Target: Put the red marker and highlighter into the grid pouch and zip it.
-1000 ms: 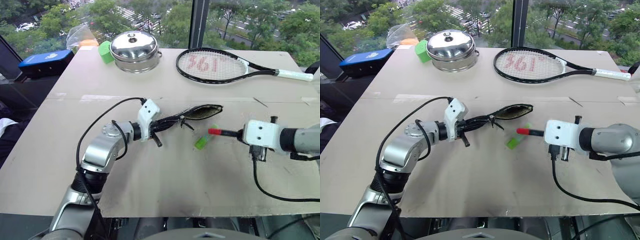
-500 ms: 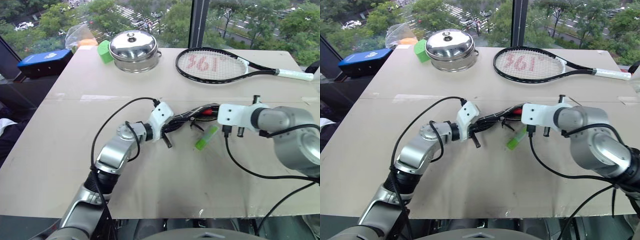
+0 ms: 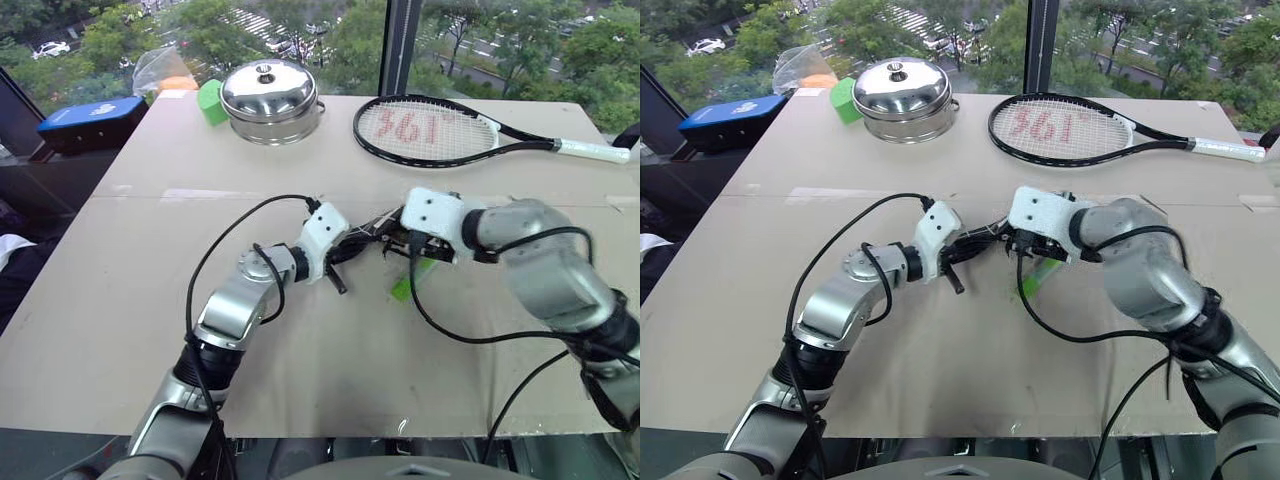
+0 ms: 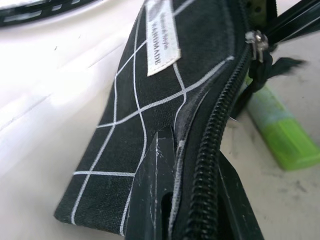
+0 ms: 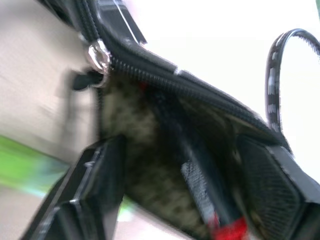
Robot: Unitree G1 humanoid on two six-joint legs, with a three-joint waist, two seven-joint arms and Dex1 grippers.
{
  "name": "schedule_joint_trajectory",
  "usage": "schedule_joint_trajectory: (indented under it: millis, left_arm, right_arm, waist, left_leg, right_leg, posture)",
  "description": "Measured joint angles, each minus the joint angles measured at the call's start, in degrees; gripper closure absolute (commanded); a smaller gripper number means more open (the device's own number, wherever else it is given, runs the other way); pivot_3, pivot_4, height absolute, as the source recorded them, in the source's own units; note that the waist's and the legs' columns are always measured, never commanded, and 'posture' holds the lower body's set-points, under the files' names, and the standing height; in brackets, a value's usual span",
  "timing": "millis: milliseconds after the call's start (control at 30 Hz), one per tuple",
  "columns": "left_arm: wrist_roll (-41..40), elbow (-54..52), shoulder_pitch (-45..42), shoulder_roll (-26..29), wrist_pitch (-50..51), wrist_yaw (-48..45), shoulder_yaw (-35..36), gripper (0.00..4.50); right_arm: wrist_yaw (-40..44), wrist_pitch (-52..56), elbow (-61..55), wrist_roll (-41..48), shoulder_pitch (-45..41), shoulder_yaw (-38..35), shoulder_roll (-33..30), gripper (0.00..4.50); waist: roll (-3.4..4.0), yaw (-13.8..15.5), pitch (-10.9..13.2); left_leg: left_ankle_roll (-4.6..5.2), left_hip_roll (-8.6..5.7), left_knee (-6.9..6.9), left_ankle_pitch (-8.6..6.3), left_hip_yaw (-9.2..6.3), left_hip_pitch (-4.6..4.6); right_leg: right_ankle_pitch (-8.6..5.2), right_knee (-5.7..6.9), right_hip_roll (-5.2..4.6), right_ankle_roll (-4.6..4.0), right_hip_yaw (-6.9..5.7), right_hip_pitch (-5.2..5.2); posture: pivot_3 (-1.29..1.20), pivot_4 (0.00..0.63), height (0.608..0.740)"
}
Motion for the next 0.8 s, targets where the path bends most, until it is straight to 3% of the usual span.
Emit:
schedule_joint_trajectory:
  millis: [133,233,667,800]
  left_arm:
    - [-1.04,0.28,0.41,2.60,0.44,-1.53,1.87,4.50]
    - [-1.06,1.41,0.30,5.75,0.21,-2.99,3.15,4.50]
    - [-1.24,-3.97,6.25,10.88,2.58,-1.49,7.82,4.50]
    - [-1.55,-7.13,8.61,11.10,4.46,0.08,9.36,4.50]
  right_arm:
    - [7.71,-5.89,-2.70,10.65,7.16,-9.37,-6.38,1.10]
    - [11.41,-15.92,3.40,14.00,8.82,-9.56,-8.80,1.10]
    - [18.91,-62.26,55.80,3.28,-11.49,9.59,2.49,1.10]
    - [22.03,-71.54,66.57,2.14,-16.33,11.53,5.14,2.27]
  waist:
    - [0.00,-0.12,0.00]
    - [0.01,-0.71,0.01]
    - [0.03,-1.53,0.03]
    - [-0.02,-1.57,-0.01]
  left_leg:
    - [0.26,0.00,0.00,-0.15,-0.01,0.10]
    - [0.27,-0.01,-0.01,-0.16,0.10,0.22]
    - [-0.06,0.05,-0.13,0.03,0.13,0.20]
    - [-0.06,0.11,-0.05,0.03,0.14,0.35]
  right_leg:
    - [-0.01,-0.01,0.00,-0.01,0.02,0.05]
    - [-0.01,0.01,0.05,-0.02,0.13,0.05]
    - [0.00,-0.03,0.13,-0.01,0.17,0.01]
    - [0.00,-0.01,0.08,-0.03,0.21,0.18]
  posture:
    - [0.00,0.150,0.740]
    - [0.00,0.150,0.740]
    - [0.00,0.150,0.740]
    - [0.00,0.150,0.740]
